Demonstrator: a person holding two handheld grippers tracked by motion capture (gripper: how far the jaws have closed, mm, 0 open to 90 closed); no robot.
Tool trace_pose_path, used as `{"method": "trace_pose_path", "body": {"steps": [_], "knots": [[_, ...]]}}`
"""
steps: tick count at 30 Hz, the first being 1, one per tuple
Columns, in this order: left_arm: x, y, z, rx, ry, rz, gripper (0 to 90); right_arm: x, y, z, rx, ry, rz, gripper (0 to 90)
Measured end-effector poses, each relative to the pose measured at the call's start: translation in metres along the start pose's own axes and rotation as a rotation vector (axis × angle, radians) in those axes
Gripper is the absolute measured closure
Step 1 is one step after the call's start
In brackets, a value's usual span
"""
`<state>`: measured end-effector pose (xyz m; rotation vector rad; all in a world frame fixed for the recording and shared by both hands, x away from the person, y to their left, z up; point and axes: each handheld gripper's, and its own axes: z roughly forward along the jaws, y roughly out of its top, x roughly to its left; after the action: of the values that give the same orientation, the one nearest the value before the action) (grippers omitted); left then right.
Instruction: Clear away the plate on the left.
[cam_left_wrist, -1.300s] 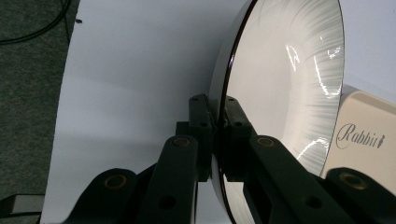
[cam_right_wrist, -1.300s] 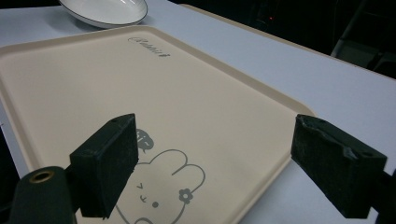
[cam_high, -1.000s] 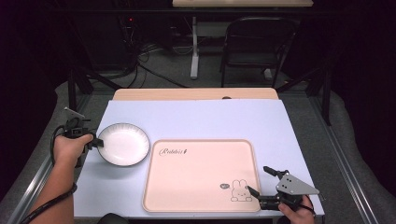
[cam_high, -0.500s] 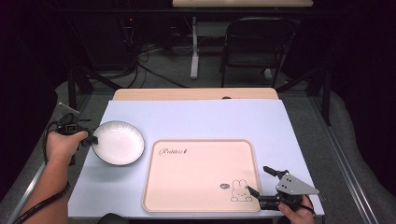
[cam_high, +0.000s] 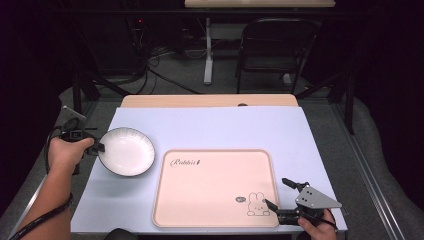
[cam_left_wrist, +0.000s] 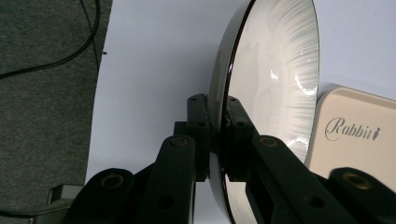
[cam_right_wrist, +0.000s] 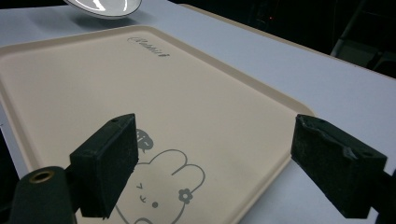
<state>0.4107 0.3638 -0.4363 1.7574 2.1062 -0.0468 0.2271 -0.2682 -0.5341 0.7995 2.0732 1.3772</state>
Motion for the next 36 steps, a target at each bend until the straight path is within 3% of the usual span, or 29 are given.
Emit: {"method": "trace_pose_path", "body": {"steps": [19, 29, 36], "knots": [[-0.029, -0.002, -0.02, -0.005, -0.018, 0.107, 83.3, -0.001, -0.001, 0.0, -0.008, -0.005, 0.007, 14.4], [-0.051, -0.005, -0.02, -0.004, -0.041, 0.159, 83.3, -0.001, -0.001, 0.0, -0.008, -0.003, 0.008, 14.3], [-0.076, -0.008, -0.017, 0.013, -0.057, 0.227, 83.3, -0.001, 0.0, 0.001, -0.008, 0.001, 0.004, 14.3]]}}
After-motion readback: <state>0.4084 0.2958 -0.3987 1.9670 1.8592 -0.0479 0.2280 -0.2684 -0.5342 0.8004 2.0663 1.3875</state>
